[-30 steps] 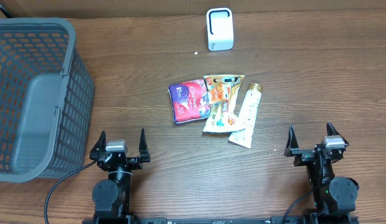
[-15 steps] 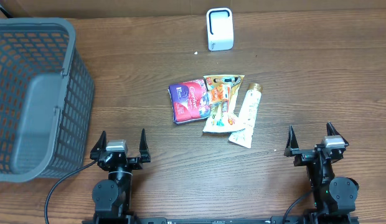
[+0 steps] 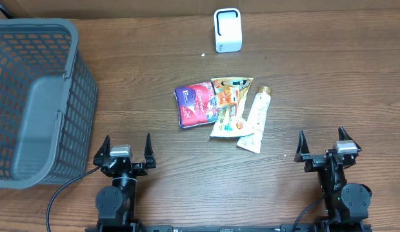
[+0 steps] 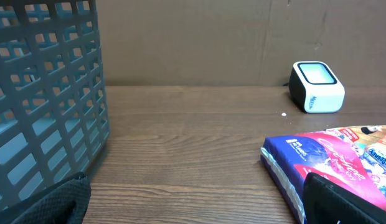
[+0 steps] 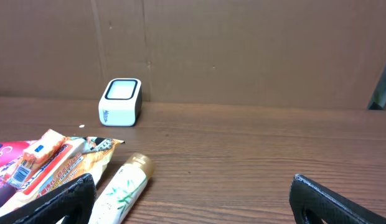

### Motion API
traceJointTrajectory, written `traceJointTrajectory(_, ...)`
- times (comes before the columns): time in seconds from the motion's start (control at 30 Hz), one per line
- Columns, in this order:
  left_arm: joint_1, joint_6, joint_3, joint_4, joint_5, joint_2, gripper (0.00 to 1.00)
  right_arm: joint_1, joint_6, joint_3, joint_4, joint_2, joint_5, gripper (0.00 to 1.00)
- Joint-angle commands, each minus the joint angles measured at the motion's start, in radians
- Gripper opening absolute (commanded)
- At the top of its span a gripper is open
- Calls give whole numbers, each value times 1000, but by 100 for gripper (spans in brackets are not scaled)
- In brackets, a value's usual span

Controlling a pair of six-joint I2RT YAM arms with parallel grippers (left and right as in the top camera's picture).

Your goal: Scan the item barcode

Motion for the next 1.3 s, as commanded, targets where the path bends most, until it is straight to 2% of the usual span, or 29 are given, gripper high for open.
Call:
traceJointTrajectory(0.0, 6, -10, -4, 3, 6, -10, 100, -2, 0, -10, 5, -8, 6, 100)
traceJointTrajectory(0.27, 6, -10, -4, 3, 6, -10, 100, -2, 1, -10, 5, -8, 5, 100)
traceJointTrajectory(0.53, 6, -10, -4, 3, 6, -10, 100, -2, 101, -10, 4, -8, 3, 100)
traceJointTrajectory(1.27, 6, -10, -4, 3, 5, -10, 100, -3, 113, -10, 4, -8, 2, 100)
